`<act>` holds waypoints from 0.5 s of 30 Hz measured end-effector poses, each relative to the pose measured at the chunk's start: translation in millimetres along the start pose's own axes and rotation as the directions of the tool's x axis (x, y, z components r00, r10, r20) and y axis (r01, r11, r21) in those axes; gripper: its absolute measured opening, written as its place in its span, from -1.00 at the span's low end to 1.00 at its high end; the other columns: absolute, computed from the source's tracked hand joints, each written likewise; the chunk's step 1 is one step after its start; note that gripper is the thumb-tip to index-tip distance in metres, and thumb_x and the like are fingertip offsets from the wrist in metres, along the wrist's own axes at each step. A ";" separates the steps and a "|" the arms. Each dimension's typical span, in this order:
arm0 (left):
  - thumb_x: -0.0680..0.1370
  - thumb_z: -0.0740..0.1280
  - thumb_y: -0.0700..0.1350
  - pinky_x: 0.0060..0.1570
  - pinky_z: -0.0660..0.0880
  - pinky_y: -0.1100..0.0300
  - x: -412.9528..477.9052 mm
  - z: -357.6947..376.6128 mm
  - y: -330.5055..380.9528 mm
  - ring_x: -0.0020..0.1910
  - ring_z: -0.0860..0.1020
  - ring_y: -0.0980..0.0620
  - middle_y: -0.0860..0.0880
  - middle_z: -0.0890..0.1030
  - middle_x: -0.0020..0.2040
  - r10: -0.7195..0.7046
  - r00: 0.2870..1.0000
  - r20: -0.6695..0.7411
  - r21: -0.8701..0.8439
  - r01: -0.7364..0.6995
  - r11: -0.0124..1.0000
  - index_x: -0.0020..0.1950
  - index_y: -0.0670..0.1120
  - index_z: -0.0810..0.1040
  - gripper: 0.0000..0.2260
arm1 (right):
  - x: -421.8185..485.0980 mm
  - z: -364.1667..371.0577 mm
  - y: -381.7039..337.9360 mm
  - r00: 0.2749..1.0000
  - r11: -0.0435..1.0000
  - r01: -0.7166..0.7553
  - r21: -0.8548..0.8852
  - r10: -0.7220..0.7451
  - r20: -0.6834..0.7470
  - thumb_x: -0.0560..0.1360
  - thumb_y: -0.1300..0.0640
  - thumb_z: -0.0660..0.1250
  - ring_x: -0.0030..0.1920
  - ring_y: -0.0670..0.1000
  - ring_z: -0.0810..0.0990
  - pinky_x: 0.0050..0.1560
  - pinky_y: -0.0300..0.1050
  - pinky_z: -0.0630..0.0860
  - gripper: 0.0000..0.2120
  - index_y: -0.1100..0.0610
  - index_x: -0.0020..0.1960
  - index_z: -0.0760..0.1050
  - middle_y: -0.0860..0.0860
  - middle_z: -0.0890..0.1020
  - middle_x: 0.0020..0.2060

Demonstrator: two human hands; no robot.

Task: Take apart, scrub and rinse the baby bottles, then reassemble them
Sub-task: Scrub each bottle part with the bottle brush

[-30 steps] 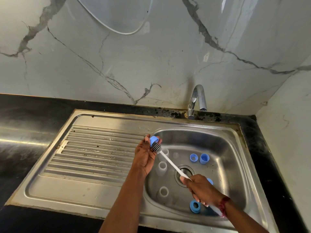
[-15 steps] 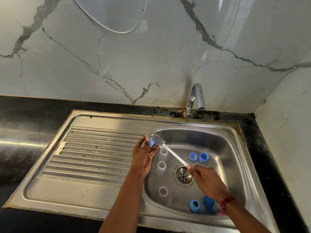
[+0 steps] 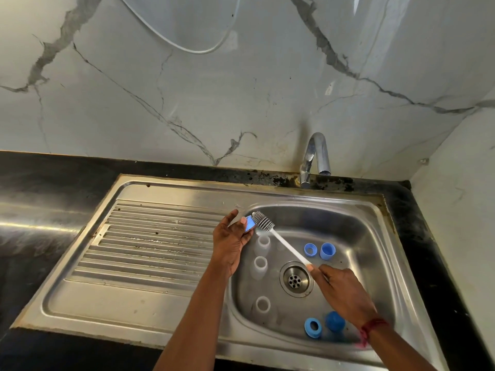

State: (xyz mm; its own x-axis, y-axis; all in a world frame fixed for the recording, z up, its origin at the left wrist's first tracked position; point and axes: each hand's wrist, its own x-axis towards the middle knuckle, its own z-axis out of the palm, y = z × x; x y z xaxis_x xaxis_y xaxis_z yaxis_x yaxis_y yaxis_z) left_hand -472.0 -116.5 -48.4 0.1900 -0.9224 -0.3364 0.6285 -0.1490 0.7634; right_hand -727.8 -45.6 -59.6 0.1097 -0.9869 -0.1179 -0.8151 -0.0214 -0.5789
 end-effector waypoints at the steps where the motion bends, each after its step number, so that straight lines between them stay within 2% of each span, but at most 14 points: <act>1: 0.59 0.28 -0.36 0.02 0.62 0.10 -2.2 1.6 -2.1 -0.01 0.64 -0.07 -0.13 0.68 -0.08 0.002 1.000 0.023 0.032 -0.003 0.999 0.33 -0.23 0.44 -0.69 | -0.5 -0.5 -1.5 1.000 1.000 -0.011 0.012 0.011 -0.001 0.54 -0.35 0.04 -0.51 -0.08 0.30 -0.36 -0.11 0.46 -0.47 0.03 -0.38 0.30 -0.05 0.37 -0.56; 4: 0.59 0.30 -0.31 0.05 0.60 0.13 -6.6 7.1 -6.4 0.04 0.63 -0.06 -0.14 0.66 0.05 0.015 0.997 0.081 0.118 -0.025 0.993 0.18 -0.12 0.54 -0.79 | 1.2 -2.7 -10.4 0.999 0.997 -0.052 0.059 0.052 -0.008 0.56 -0.30 0.08 -0.51 -0.10 0.31 -0.37 -0.14 0.42 -0.50 0.01 -0.40 0.32 -0.08 0.40 -0.57; 7: 0.58 0.32 -0.23 0.00 0.64 0.12 -5.9 6.7 -6.9 0.06 0.65 -0.17 -0.19 0.64 0.08 0.007 0.999 0.047 0.040 -0.009 0.999 0.08 -0.12 0.50 -0.90 | 0.9 -1.4 -15.2 0.996 0.983 -0.089 0.158 0.091 -0.004 0.58 -0.25 0.15 -0.51 -0.12 0.31 -0.37 -0.16 0.37 -0.51 -0.02 -0.44 0.33 -0.12 0.42 -0.59; 11: 0.47 0.37 -0.05 0.08 0.62 0.02 -6.6 -3.0 -12.0 0.14 0.63 -0.27 -0.29 0.62 0.17 -0.068 0.998 0.017 -0.067 0.069 0.995 0.07 -0.15 0.51 -0.75 | 1.0 1.4 -17.3 0.973 0.888 -0.219 0.405 0.229 0.023 0.58 -0.21 0.18 -0.50 -0.10 0.34 -0.36 -0.10 0.35 -0.48 0.10 -0.41 0.42 -0.06 0.43 -0.56; 13: 0.46 0.37 -0.01 0.10 0.61 0.01 -8.6 -7.0 -15.5 0.16 0.62 -0.26 -0.29 0.62 0.17 -0.109 0.994 0.012 -0.058 0.109 0.992 0.13 -0.18 0.53 -0.67 | 1.7 1.2 -16.4 0.973 0.878 -0.224 0.422 0.229 0.040 0.58 -0.21 0.19 -0.51 -0.11 0.34 -0.36 -0.12 0.35 -0.48 0.12 -0.40 0.43 -0.06 0.43 -0.57; 15: 0.50 0.34 -0.01 0.14 0.59 -0.01 -10.6 -9.5 -18.4 0.15 0.63 -0.23 -0.28 0.64 0.16 -0.136 0.990 0.021 -0.031 0.137 0.990 0.19 -0.20 0.53 -0.65 | 0.9 1.3 -13.4 0.983 0.912 -0.185 0.367 0.176 0.060 0.56 -0.24 0.18 -0.50 -0.11 0.33 -0.37 -0.13 0.35 -0.47 0.14 -0.38 0.44 -0.05 0.42 -0.55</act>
State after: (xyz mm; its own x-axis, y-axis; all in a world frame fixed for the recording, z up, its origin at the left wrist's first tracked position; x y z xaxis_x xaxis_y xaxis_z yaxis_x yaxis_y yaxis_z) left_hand -478.5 -100.6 -64.1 0.0865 -0.9008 -0.4255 0.6714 -0.2628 0.6929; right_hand -715.9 -46.0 -53.0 -0.0014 -0.9641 -0.2657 -0.5549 0.2218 -0.8018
